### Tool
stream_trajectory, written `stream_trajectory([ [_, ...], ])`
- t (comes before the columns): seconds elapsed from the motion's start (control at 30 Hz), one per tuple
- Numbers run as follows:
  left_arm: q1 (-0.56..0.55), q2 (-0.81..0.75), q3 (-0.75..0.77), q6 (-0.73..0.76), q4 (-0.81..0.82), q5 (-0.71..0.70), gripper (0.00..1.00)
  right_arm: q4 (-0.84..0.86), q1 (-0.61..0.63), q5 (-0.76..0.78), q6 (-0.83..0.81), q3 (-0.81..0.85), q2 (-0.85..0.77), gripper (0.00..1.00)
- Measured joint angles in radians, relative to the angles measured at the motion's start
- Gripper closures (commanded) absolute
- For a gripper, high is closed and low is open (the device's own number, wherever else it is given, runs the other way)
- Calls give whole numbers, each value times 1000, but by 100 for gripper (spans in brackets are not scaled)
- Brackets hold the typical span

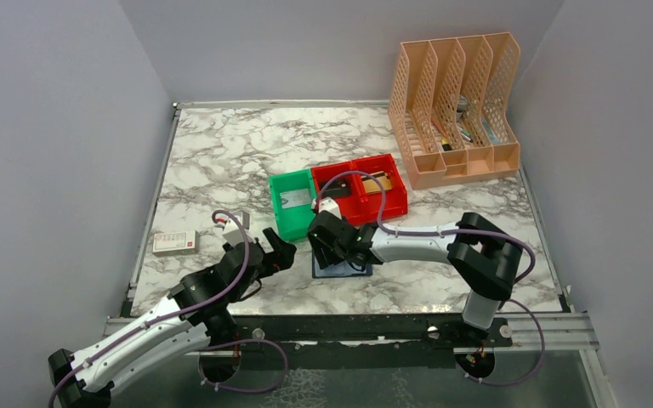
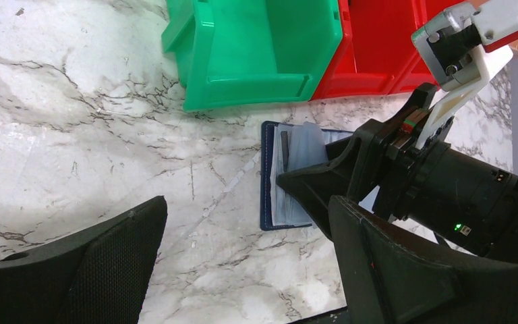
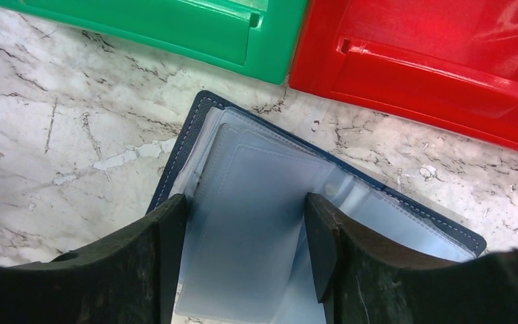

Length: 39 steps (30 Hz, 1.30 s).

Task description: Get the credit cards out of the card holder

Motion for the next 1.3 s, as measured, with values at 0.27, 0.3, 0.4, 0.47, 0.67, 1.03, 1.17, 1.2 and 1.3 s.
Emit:
stream_trajectory([
  [0.27, 0, 0, 0, -1, -1, 10, 8, 41, -51, -134, 0, -35, -31, 42],
  [0.3, 0, 2, 0, -1, -1, 11, 8, 47, -59, -151, 0, -40, -34, 40],
  [0.4, 0, 8, 0, -1, -1, 16, 8, 56, -70, -181, -1, -46, -38, 37],
  [0.47, 0, 13, 0, -1, -1, 20, 8, 57, -71, -187, -2, -46, -38, 36],
  [0.67, 0, 26, 0, -1, -1, 34, 8, 57, -70, -195, -9, -42, -35, 28],
  [1.03, 0, 27, 0, 0, -1, 35, 8, 34, -65, -185, -16, -22, -23, 30],
  [1.17, 0, 27, 0, 0, -1, 35, 8, 20, -64, -178, -19, -11, -17, 36],
  [1.2, 0, 27, 0, -1, -1, 35, 8, 18, -64, -178, -19, -10, -16, 37],
  [1.3, 0, 28, 0, -1, -1, 35, 8, 8, -65, -169, -20, -5, -12, 46],
])
